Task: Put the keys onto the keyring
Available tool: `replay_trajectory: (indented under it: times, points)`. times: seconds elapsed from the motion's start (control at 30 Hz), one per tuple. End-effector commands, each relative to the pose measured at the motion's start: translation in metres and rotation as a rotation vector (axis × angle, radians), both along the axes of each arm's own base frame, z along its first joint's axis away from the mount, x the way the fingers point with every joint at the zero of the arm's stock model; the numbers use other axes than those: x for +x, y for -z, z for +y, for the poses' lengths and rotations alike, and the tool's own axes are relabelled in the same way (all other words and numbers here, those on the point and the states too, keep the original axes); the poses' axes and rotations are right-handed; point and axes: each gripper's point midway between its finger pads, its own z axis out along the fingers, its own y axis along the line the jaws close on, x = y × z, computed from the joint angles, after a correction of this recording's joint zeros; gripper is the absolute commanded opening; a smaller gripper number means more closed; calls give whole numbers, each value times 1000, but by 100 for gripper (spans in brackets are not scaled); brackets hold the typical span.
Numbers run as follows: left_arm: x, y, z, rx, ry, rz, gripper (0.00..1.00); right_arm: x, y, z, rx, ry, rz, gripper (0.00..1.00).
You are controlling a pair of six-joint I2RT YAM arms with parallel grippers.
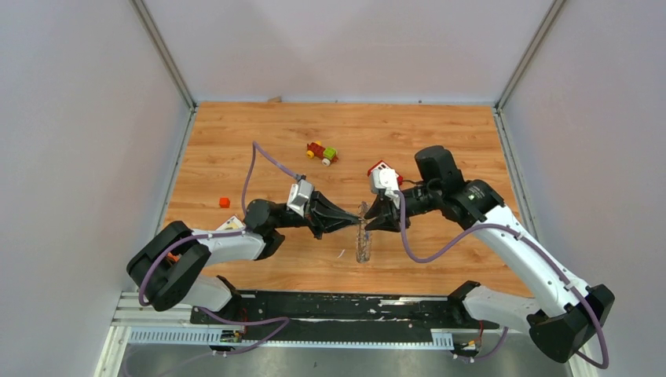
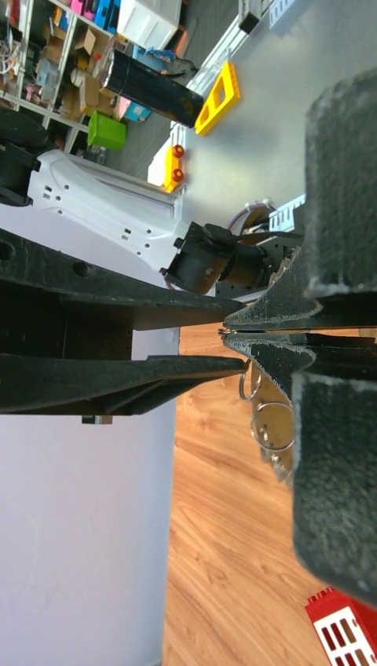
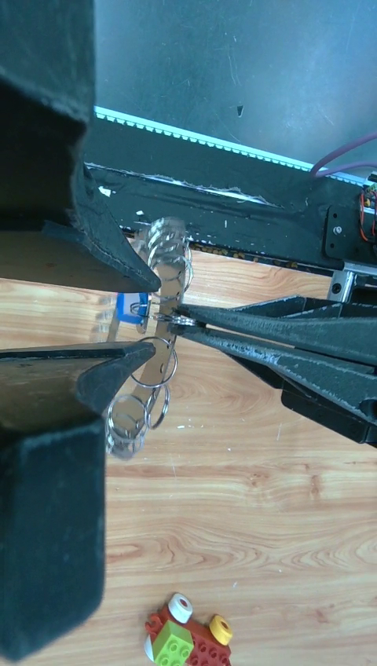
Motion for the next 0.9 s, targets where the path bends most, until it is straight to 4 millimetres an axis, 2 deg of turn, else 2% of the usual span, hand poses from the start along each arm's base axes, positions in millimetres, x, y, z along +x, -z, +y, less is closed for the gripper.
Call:
replay_trajectory:
  times: [0.0,0.33,0.87]
  points:
    - [-6,-32,8,-118,-18,-123,0,-6,-22,1,52,-41,-54,30]
    - [-5,-30,6,-113,-16,-111,0,0,-19,7,54,-38,-24,25]
    - [-3,-27,5,-107,-18,-103,0,-5,-22,11,73,-63,5,19]
